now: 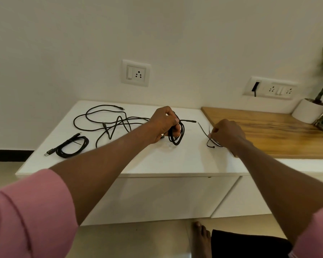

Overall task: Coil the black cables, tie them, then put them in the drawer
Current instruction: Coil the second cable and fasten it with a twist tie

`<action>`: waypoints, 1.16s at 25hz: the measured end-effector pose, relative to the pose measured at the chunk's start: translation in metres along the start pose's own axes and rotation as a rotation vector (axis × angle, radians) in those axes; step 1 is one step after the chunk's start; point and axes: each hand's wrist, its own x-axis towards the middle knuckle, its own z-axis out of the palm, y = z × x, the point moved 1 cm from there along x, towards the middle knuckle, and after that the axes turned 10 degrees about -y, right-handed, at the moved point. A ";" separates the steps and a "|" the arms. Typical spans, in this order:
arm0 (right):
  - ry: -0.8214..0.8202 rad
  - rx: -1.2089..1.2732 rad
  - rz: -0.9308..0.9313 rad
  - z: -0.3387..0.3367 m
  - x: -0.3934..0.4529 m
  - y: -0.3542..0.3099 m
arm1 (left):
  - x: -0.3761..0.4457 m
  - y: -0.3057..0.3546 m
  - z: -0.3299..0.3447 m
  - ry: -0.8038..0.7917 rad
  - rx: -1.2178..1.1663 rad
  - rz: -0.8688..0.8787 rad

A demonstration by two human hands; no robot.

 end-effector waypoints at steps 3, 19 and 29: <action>-0.045 -0.075 0.029 0.007 0.000 -0.011 | 0.000 -0.001 0.001 -0.004 0.001 -0.010; -0.058 0.070 0.078 0.000 -0.008 -0.014 | -0.009 0.003 -0.006 -0.002 0.035 -0.004; -0.047 0.115 0.150 0.001 -0.010 -0.028 | -0.005 0.000 -0.010 0.005 0.035 -0.013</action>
